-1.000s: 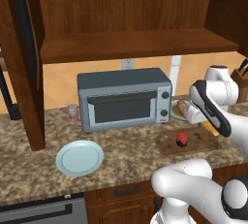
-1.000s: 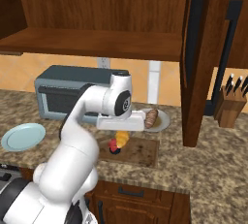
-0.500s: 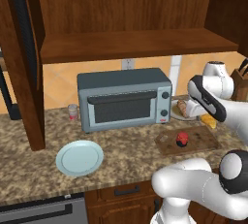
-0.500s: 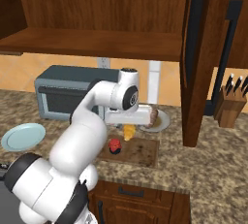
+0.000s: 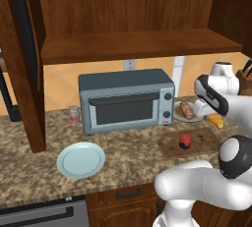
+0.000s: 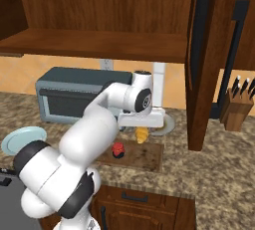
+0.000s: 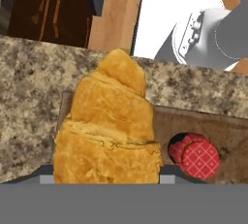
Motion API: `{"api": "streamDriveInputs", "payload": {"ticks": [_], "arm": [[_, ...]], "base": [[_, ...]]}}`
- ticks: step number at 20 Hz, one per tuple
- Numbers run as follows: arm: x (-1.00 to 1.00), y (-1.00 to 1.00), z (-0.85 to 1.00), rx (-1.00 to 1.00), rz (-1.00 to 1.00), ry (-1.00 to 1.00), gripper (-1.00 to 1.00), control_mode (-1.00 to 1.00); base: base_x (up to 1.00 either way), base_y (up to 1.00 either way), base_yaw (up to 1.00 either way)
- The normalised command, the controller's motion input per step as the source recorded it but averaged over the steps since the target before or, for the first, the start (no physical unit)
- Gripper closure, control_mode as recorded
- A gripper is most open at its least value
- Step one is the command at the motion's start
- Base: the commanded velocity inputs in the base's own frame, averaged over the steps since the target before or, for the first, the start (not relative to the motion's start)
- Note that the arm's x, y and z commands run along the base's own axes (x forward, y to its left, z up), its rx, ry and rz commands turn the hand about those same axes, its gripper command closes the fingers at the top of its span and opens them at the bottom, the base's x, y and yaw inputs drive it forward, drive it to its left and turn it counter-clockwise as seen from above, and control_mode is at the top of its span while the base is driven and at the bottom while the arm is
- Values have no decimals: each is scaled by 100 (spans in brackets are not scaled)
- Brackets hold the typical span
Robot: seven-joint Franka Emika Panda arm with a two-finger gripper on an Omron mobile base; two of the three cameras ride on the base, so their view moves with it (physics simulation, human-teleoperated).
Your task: From the different types of pastries on the counter, select a croissant and place it on the cutting board. Then retrieve a jar of jam from the cabinet and place it alongside the croissant on the cutting board.
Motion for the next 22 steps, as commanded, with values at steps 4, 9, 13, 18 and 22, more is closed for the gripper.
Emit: {"api": "streamDriveInputs", "payload": {"ticks": [4, 9, 13, 18, 22], "arm": [[16, 0, -17, 0, 0, 0, 100, -100], [0, -8, -39, 0, 0, 0, 100, -100], [11, 0, -47, 0, 0, 0, 100, -100], [16, 0, -45, 0, 0, 0, 100, -100], [17, 0, -45, 0, 0, 0, 100, -100]], "base": [[0, 0, 0], [0, 0, 0], [0, 0, 0], [0, 0, 0], [0, 0, 0]]}}
